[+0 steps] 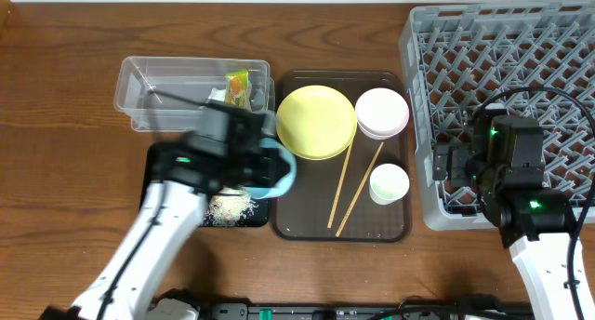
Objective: Sort waste into correct bins and load items into the dishwasher rack
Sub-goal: 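Set the empty blue bowl back on the brown tray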
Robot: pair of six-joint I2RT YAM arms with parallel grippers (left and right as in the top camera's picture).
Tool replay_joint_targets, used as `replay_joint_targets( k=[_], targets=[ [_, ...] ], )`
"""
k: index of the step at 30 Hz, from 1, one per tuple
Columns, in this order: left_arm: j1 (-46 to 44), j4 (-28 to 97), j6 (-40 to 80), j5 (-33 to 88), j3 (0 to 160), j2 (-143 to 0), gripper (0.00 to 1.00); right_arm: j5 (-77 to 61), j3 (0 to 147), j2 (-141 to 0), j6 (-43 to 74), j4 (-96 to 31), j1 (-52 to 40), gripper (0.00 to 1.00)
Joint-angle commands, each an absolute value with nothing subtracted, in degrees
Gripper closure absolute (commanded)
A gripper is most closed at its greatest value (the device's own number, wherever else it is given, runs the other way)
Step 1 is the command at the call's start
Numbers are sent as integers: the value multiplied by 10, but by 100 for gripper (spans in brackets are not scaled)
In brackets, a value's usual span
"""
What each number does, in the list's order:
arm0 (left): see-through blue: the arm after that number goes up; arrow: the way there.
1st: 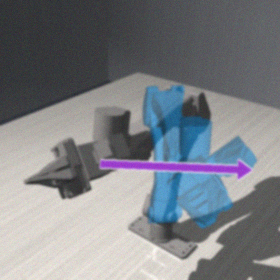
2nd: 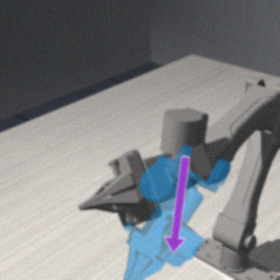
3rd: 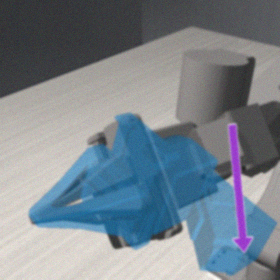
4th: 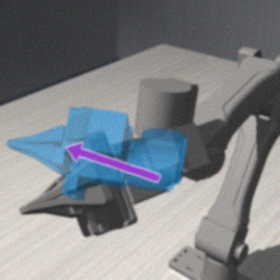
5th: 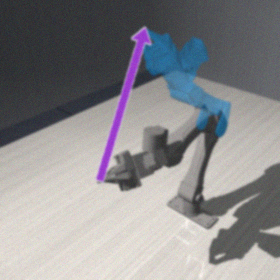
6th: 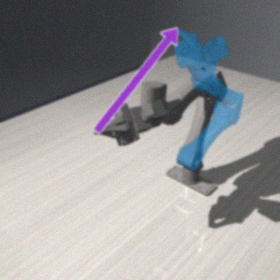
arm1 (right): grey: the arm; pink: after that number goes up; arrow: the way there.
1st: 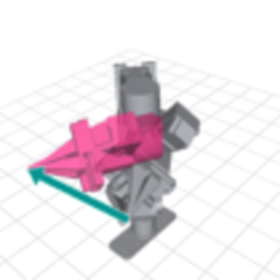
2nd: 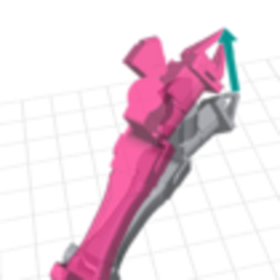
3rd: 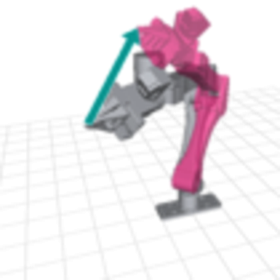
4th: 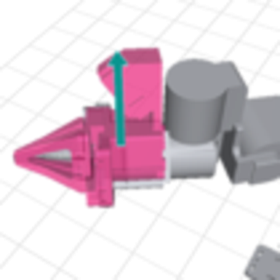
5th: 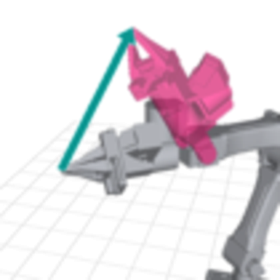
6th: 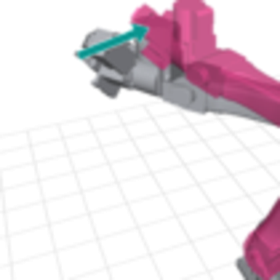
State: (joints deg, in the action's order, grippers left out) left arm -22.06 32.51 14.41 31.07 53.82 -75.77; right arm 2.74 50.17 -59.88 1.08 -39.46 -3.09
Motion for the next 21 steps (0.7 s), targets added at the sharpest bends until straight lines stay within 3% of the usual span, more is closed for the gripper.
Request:
replay_joint_targets(
  k=[1,6,13,15,17,21],
  targets=[
    [-303,295,133,153,543,-793,94,25,513,-596,17,-395,-37,1],
    [-390,232,133,132,543,-869,93,25,513,-596,17,-395,-37,1],
    [-414,215,133,110,543,-921,93,25,513,-596,17,-395,-37,1],
    [-413,216,126,109,546,-917,83,25,513,-596,17,-395,-37,1],
    [-410,227,125,109,558,-908,63,25,513,-596,17,-395,-37,1],
    [-404,256,124,112,609,-886,57,25,513,-596,17,-395,-37,1]
  ],
)
